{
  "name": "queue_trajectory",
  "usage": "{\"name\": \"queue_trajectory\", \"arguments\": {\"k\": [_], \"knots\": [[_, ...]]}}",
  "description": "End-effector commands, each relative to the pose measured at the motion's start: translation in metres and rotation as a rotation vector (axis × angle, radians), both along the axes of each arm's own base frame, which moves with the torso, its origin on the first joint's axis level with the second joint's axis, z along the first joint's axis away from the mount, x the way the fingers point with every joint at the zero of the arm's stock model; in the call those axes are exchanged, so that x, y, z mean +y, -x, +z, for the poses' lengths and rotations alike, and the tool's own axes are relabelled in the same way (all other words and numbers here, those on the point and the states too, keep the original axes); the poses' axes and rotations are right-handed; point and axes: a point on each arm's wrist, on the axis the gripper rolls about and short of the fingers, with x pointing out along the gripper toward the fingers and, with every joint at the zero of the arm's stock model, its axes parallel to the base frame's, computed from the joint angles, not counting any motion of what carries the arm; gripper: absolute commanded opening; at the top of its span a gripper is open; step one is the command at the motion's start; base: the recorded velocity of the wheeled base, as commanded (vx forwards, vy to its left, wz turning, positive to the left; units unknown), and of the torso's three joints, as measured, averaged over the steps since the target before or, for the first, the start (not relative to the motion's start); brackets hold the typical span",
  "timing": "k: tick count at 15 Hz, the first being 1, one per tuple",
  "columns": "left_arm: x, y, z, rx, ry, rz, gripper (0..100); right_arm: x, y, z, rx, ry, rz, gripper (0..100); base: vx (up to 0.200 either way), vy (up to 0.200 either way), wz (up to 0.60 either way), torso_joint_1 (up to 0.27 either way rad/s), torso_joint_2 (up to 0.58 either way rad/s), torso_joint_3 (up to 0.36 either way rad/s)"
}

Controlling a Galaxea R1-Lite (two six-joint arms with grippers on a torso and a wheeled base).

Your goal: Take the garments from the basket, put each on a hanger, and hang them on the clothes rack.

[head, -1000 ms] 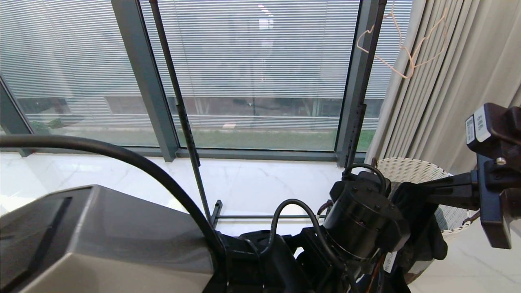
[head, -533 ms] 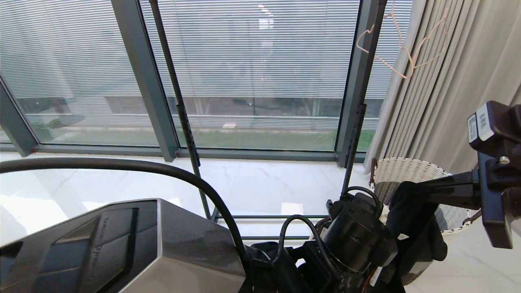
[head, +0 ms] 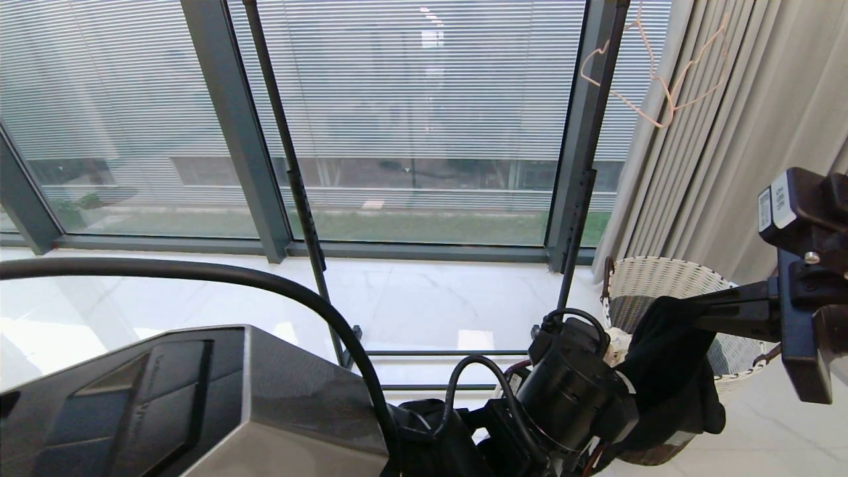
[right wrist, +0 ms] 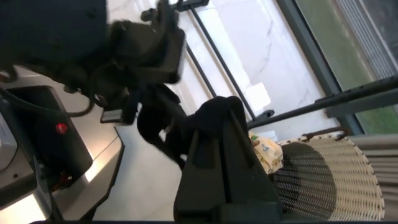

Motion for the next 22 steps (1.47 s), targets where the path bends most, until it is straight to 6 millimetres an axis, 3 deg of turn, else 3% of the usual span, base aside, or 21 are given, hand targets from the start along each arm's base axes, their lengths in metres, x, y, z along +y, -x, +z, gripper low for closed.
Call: {"name": "queue_trajectory", "arguments": {"k": [1, 5, 8, 11, 15, 19, 22], "knots": [[0.022, 0.012, 0.023, -0.005, 0.025, 0.007, 0, -0.006, -0.003, -0.001, 0.011, -0.004, -0.043, 0, 0.0, 0.0, 0.0, 0.0, 0.0, 0.0], [0.092, 0.051, 0.081, 0.008, 0.176, 0.029, 0, -0.016, -0.003, -0.001, 0.005, -0.011, -0.095, 0, 0.0, 0.0, 0.0, 0.0, 0.0, 0.0], [0.155, 0.089, 0.141, -0.008, 0.212, 0.012, 0, -0.016, 0.004, 0.006, -0.026, -0.028, -0.068, 0, 0.0, 0.0, 0.0, 0.0, 0.0, 0.0], [0.197, 0.106, 0.156, 0.031, 0.128, 0.043, 0, 0.002, -0.001, 0.0, -0.007, -0.015, -0.001, 0, 0.0, 0.0, 0.0, 0.0, 0.0, 0.0], [0.213, 0.109, 0.156, 0.009, 0.049, 0.079, 0, 0.027, -0.019, -0.006, -0.049, -0.017, 0.017, 0, 0.0, 0.0, 0.0, 0.0, 0.0, 0.0], [0.214, 0.089, 0.165, -0.108, -0.069, 0.073, 0, 0.024, -0.015, -0.003, -0.064, -0.024, 0.003, 0, 0.0, 0.0, 0.0, 0.0, 0.0, 0.0], [0.206, 0.071, 0.189, -0.148, -0.024, 0.017, 0, 0.023, -0.014, 0.005, -0.087, -0.046, 0.001, 0, 0.0, 0.0, 0.0, 0.0, 0.0, 0.0]]}}
